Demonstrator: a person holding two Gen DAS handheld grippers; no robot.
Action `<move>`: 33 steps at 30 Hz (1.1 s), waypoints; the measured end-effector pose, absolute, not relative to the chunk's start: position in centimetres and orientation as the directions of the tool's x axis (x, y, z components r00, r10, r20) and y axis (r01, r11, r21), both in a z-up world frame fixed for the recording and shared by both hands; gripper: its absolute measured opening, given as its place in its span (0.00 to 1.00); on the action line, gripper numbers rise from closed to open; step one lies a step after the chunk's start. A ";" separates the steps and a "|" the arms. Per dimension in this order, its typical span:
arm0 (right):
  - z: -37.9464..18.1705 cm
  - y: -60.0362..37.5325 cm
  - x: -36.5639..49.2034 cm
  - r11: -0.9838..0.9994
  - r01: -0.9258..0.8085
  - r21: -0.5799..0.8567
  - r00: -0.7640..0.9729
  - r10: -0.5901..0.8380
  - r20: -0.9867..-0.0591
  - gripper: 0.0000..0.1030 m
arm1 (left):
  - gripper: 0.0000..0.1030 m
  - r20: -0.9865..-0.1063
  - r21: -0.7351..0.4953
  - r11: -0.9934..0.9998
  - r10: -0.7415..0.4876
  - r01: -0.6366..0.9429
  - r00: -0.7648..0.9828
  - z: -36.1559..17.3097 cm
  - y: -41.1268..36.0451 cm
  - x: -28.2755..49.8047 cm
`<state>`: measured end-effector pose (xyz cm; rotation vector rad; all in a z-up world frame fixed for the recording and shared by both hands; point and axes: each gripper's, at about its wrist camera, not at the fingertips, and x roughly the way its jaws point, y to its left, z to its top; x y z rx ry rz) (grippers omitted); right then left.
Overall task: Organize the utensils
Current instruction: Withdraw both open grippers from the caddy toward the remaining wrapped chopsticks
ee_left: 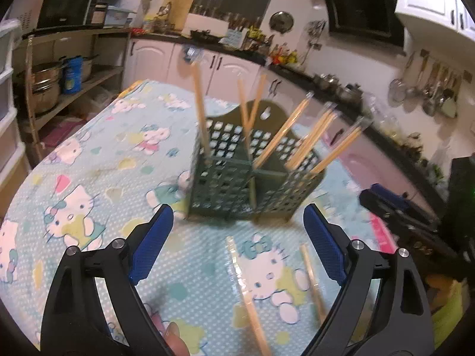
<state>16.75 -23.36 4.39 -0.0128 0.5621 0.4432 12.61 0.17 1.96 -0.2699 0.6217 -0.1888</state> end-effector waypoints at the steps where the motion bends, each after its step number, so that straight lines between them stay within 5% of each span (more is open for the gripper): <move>1: 4.1 -23.3 16.7 0.905 -0.413 0.105 0.749 0.403 -0.526 0.62 | 0.78 -0.554 -0.308 0.947 -0.257 0.092 0.792 1.7 0.2 12.7; 11: 1.2 -23.4 17.5 0.903 -0.417 0.099 0.690 0.386 -0.612 0.62 | 0.77 -0.651 -0.288 0.954 -0.256 0.079 0.715 -1.9 -0.5 14.1; 18: -1.6 -23.3 18.9 0.898 -0.421 0.124 0.609 0.382 -0.695 0.61 | 0.56 -0.700 -0.327 0.939 -0.316 0.105 0.640 -4.2 -1.7 15.5; 24: -4.3 -22.2 19.9 0.890 -0.426 0.161 0.514 0.384 -0.767 0.52 | 0.44 -0.739 -0.347 0.934 -0.331 0.089 0.587 -5.9 -2.0 17.2; 33: -6.8 -21.2 21.1 0.905 -0.398 0.152 0.475 0.345 -0.809 0.42 | 0.43 -0.767 -0.286 0.955 -0.281 0.085 0.577 -6.2 -3.9 18.8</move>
